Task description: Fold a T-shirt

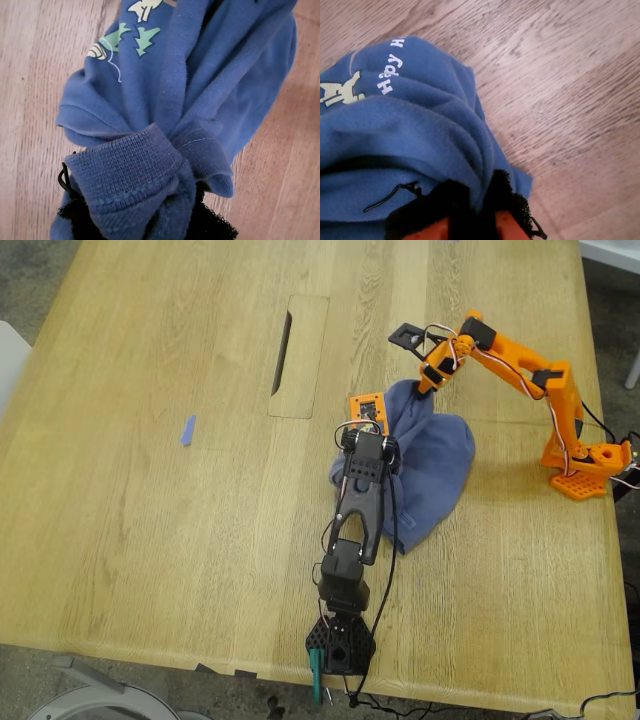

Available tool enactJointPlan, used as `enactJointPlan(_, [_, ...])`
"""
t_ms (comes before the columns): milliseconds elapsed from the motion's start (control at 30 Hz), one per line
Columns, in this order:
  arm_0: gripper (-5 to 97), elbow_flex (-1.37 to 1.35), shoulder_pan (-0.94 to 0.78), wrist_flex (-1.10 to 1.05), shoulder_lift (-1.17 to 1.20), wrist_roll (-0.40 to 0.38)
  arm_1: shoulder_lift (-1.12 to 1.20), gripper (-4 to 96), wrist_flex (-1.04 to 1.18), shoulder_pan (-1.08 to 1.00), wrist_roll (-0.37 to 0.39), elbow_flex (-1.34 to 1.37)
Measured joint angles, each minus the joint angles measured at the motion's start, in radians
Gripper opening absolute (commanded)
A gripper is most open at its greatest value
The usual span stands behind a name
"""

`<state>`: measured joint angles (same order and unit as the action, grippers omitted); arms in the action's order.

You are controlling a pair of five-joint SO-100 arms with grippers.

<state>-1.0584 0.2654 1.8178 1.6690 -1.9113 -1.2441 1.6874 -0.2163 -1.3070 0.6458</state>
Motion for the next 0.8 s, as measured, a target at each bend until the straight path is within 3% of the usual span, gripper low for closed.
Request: enactJointPlan(800, [0,-0.141,0.153,-0.015,0.046,-0.038,-0.558,0.0,-0.095,0.101,0.012,0.765])
